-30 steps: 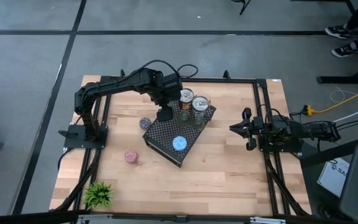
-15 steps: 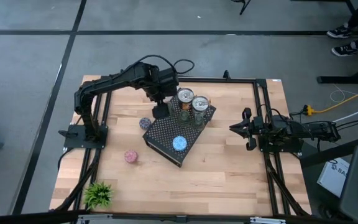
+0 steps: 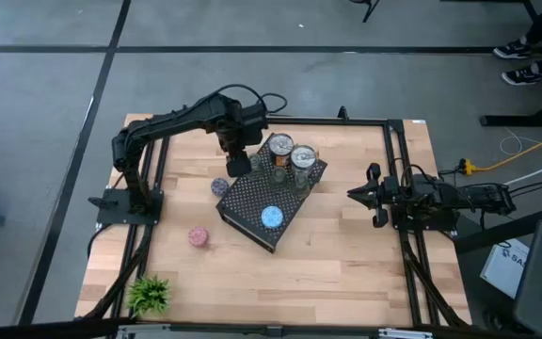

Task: Pick & Place candle stick holders
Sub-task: Put the glass candle holder on the shelf, then put the red scented candle on the shelf

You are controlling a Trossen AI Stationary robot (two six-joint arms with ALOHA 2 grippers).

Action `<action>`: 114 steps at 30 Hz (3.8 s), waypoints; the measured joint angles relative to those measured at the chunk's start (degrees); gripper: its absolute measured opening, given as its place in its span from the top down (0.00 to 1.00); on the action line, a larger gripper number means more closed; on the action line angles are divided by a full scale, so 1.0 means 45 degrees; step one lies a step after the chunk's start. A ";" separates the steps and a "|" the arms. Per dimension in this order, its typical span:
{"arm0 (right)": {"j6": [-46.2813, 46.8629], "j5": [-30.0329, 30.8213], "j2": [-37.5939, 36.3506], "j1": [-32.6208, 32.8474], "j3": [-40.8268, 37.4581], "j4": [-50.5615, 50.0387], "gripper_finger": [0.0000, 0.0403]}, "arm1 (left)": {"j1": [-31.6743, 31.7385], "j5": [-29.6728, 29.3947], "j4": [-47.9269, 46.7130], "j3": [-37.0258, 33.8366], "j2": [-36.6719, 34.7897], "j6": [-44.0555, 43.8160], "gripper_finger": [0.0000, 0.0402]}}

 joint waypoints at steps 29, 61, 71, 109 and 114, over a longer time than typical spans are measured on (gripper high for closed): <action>0.0000 0.0000 0.0000 -0.0001 0.0000 0.0000 0.88 | 0.0141 0.1541 0.1952 -0.0641 0.0000 -0.0340 1.00; -0.0002 0.0000 0.0000 0.0002 -0.0003 0.0000 0.88 | 0.1083 0.1494 0.0424 -0.0650 -0.0870 -0.0103 1.00; 0.0000 0.0000 0.0000 -0.0003 0.0000 0.0000 0.88 | 0.1223 0.1476 0.0368 -0.0661 -0.1230 0.0573 1.00; -0.0002 0.0000 0.0000 0.0002 -0.0002 0.0000 0.88 | 0.1656 0.1746 0.6081 -1.1068 -0.5731 0.4535 0.52; 0.0000 0.0000 0.0000 0.0000 0.0000 0.0000 0.88 | 0.1657 0.1761 0.6768 -1.1464 -0.5731 0.4384 0.35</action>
